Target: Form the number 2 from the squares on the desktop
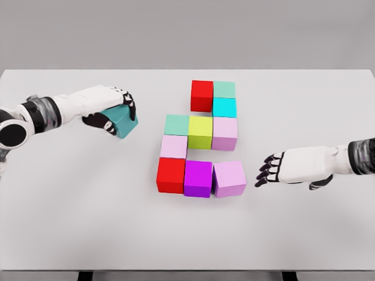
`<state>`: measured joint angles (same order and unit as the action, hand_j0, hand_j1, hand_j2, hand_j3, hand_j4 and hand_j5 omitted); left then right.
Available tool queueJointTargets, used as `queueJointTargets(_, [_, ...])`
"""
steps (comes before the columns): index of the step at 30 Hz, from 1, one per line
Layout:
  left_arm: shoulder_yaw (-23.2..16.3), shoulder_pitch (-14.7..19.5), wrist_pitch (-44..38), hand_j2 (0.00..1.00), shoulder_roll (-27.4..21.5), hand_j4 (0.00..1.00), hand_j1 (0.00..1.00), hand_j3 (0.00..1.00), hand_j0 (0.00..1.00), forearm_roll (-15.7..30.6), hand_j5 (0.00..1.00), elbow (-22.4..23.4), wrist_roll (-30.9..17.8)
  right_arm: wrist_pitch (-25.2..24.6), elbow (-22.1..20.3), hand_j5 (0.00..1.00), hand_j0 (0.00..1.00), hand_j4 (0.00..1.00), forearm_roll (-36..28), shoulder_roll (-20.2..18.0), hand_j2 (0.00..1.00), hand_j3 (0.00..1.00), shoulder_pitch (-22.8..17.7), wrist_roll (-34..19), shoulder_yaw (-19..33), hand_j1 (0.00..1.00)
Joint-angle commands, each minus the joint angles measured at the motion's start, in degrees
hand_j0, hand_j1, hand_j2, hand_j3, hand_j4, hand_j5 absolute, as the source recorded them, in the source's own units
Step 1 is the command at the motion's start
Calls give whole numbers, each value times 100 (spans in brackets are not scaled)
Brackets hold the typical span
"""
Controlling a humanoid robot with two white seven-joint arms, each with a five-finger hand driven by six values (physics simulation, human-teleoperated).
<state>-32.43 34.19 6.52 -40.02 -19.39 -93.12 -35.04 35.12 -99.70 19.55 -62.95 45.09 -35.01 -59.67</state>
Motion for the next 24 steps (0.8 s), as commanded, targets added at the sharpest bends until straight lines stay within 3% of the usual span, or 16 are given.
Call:
queueJointTargets(1, [-1, 0, -300, 43, 144, 43, 43, 43, 43, 5, 43, 30, 4, -12, 38, 100, 100, 100, 5, 90, 100, 100, 9, 1, -19, 100])
queueJointTargets(9, [-1, 220, -388, 42, 627, 42, 42, 42, 42, -21, 42, 514, 4, -12, 460, 100, 100, 100, 58, 301, 100, 100, 114, 1, -28, 100])
queueJointTargets(24, [-36, 712, -432, 40, 1444, 40, 40, 40, 40, -38, 40, 1533, 4, -12, 21, 100, 100, 100, 75, 406, 100, 100, 158, 1, -247, 100])
